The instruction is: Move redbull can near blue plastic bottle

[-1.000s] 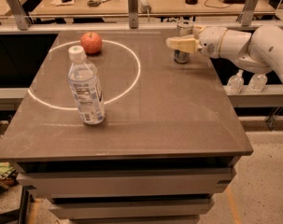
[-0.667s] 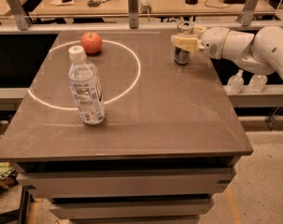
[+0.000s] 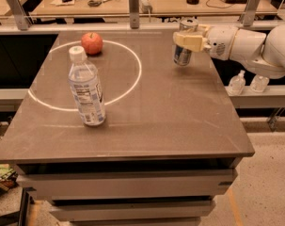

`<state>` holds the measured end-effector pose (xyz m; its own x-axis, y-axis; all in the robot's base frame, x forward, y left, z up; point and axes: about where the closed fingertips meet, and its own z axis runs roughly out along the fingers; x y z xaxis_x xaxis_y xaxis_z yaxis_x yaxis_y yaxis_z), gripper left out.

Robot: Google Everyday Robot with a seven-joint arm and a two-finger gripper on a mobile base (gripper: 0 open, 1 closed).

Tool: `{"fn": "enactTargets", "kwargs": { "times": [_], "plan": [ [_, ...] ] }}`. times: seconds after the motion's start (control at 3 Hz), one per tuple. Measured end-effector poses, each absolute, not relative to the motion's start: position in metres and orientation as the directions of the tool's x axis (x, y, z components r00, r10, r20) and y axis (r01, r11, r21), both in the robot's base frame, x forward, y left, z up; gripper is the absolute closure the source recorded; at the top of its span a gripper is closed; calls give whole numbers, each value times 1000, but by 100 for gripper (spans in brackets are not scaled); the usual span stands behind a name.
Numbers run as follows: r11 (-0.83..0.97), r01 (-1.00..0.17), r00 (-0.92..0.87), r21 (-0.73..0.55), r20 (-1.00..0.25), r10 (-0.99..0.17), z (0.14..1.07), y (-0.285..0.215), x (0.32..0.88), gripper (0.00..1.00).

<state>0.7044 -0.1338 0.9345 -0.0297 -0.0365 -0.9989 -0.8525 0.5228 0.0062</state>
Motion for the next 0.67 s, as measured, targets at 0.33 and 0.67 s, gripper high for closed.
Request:
{"fn": "enactTargets", "kwargs": {
  "times": [0.33,0.67],
  "plan": [
    [420,-906,-12,-46,-991,-135,934,-108,661,100],
    [274,-959,14,-68,-981,-195,926,-76,613,100]
  ]
}}
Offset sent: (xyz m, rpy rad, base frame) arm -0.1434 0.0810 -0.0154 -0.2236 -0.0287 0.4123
